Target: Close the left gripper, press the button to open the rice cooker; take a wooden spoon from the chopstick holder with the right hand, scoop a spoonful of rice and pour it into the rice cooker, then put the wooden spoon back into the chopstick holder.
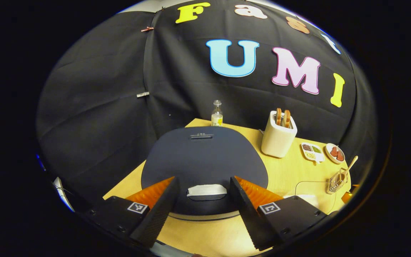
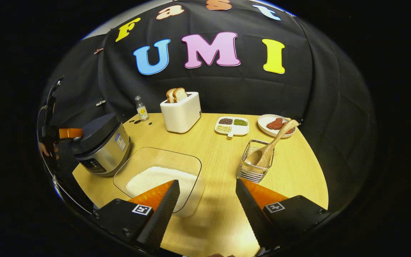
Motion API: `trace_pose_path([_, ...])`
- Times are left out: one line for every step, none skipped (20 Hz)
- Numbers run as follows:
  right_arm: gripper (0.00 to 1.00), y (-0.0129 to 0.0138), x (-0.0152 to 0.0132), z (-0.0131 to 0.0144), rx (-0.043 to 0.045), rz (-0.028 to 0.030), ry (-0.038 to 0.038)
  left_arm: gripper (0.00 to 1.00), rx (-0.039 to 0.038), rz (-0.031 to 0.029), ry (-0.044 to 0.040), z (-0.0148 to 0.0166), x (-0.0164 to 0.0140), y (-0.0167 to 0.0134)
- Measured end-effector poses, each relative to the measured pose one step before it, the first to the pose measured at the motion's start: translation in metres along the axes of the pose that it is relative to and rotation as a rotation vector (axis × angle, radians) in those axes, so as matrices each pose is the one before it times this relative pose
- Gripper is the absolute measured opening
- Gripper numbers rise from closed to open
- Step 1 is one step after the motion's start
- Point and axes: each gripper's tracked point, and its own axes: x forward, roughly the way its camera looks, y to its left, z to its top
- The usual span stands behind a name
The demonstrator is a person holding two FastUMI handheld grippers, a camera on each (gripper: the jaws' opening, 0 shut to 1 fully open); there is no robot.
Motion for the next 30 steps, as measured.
trace_pose_path([0.99, -0.00200, 0.00007, -0.00003, 0.00057, -0.00274, 0.00153, 0.99, 0.00457, 0.00126, 0.00491, -0.00329, -0.00031, -0.00158])
trace_pose_path([0.99, -0.00094, 0.00001, -0.00095, 0.00088, -0.00114, 0.00256, 0.98, -0.00535, -0.00181, -0.00553, 0.00211, -0.00366, 0.00217])
trace_pose_path([0.99, -0.00084, 0.00006, -0.00053, -0.00074, -0.00002, 0.00312, 0.99, -0.01555, -0.00276, 0.01089, -0.00275, 0.00348, 0.00054])
trace_pose_path([0.99, -0.00091, -0.00020, -0.00083, -0.00177, -0.00070, 0.00346, 0.99, -0.00830, 0.00115, -0.00690, -0.00057, 0.00355, -0.00118])
trace_pose_path([0.99, -0.00018, 0.00056, -0.00102, -0.00172, 0.00056, 0.00215, 0.99, -0.00239, 0.00350, 0.00173, -0.00397, -0.00139, -0.00115])
trace_pose_path([0.99, -0.00059, 0.00061, -0.00038, -0.00150, -0.00025, 0.00149, 0.99, 0.00851, 0.00682, 0.00666, -0.00648, -0.00031, -0.00067])
trace_pose_path([0.99, 0.00016, 0.00019, -0.00028, 0.00025, 0.00034, 0.00177, 0.99, 0.00887, 0.00070, -0.02296, 0.00099, 0.00161, 0.00001])
trace_pose_path([0.99, 0.00130, -0.00067, -0.00036, 0.00138, 0.00071, 0.00117, 0.99, -0.00034, 0.00118, -0.01216, 0.00036, -0.00071, -0.00070])
trace_pose_path([0.99, 0.00073, -0.00022, 0.00111, 0.00195, -0.00153, -0.00156, 1.00, 0.00251, -0.00138, -0.00329, 0.00205, -0.00006, 0.00022])
trace_pose_path([0.99, 0.00108, -0.00066, 0.00167, 0.00189, -0.00132, -0.00437, 0.99, 0.00603, -0.00534, -0.00595, 0.00080, -0.00098, -0.00032])
trace_pose_path([0.99, 0.00029, -0.00126, 0.00316, 0.00042, -0.00312, -0.00610, 0.99, 0.00786, -0.01224, 0.00126, 0.00140, -0.00182, -0.00116])
trace_pose_path([0.99, -0.00028, -0.00224, 0.00355, 0.00033, -0.00598, -0.01002, 0.99, 0.00394, -0.01420, -0.00973, 0.00145, -0.00267, -0.00226])
trace_pose_path([0.99, -0.00035, -0.00252, 0.00513, 0.00100, -0.00944, -0.01415, 0.99, 0.00293, -0.01225, -0.02873, 0.00528, -0.00666, -0.00158])
trace_pose_path([0.99, -0.00021, -0.00381, 0.00521, 0.00054, -0.01225, -0.01440, 0.96, 0.00112, -0.01733, -0.03076, 0.00855, -0.00717, -0.00434])
trace_pose_path([0.99, -0.00111, -0.00428, 0.00584, 0.00034, -0.01737, -0.01534, 0.96, 0.00109, -0.02560, -0.03434, 0.00712, -0.00742, -0.00796])
trace_pose_path([0.99, -0.00101, -0.00545, 0.00737, -0.00119, -0.01873, -0.01948, 0.96, 0.00278, -0.02903, -0.03626, 0.00957, -0.00786, -0.00908])
trace_pose_path([0.99, -0.00094, -0.00583, 0.00868, -0.00940, -0.02234, -0.02169, 0.96, -0.00042, -0.03641, -0.03196, 0.00960, -0.00698, -0.00923])
trace_pose_path([0.99, -0.00260, -0.00726, 0.01059, -0.01438, -0.02695, -0.02564, 0.96, 0.00169, -0.03971, -0.02922, 0.01070, -0.00713, -0.01077])
trace_pose_path([0.99, -0.00163, -0.00793, 0.01255, -0.01591, -0.02722, -0.03364, 0.95, 0.00830, -0.03800, -0.03718, 0.01247, -0.00775, -0.01039])
trace_pose_path([0.98, -0.00149, -0.00891, 0.01293, -0.01223, -0.02584, -0.03257, 0.96, 0.01372, -0.03774, -0.03147, 0.01143, -0.00600, -0.00882])
trace_pose_path([0.99, 0.00059, -0.00937, 0.01336, 0.00157, -0.01707, -0.02970, 0.93, 0.01200, -0.03470, -0.02918, 0.01179, -0.00678, -0.00850])
trace_pose_path([0.99, 0.00436, -0.01081, 0.01509, 0.01468, -0.00673, -0.03324, 0.96, 0.00607, -0.02995, -0.02684, 0.01130, -0.00543, -0.00789])
trace_pose_path([0.98, 0.00310, -0.00999, 0.01386, 0.02000, -0.00363, -0.03256, 0.96, 0.00452, -0.02847, -0.02792, 0.01253, -0.00726, -0.00869])
trace_pose_path([0.99, 0.00166, -0.00909, 0.01320, 0.01602, -0.00169, -0.03177, 0.95, 0.00393, -0.02322, -0.02066, 0.01120, -0.00700, -0.00801])
trace_pose_path([0.99, -0.00017, -0.00858, 0.01256, 0.00508, -0.00172, -0.03161, 0.95, 0.01103, -0.01406, -0.01852, 0.01079, -0.00724, -0.00712])
trace_pose_path([0.99, -0.00236, -0.00985, 0.01301, -0.00280, -0.00339, -0.03750, 0.96, 0.01922, -0.00492, -0.01629, 0.00926, -0.00861, -0.00424])
trace_pose_path([0.99, -0.00280, -0.00851, 0.01254, -0.00683, -0.00308, -0.03951, 0.95, 0.02281, 0.00125, -0.01732, 0.00886, -0.00847, -0.00296])
trace_pose_path([0.99, -0.00236, -0.00770, 0.00823, -0.00299, -0.00079, -0.03173, 0.95, 0.01703, 0.00377, -0.01047, 0.00600, -0.00900, -0.00339])
trace_pose_path([0.99, -0.00052, -0.00851, 0.00463, -0.00099, 0.00888, -0.01857, 0.95, 0.00376, 0.00598, -0.00362, 0.00273, -0.00919, -0.00458])
trace_pose_path([0.99, 0.00115, -0.00782, 0.00421, -0.00575, 0.01828, -0.02112, 0.95, -0.01019, 0.00757, 0.00314, -0.00196, -0.00943, -0.00464])
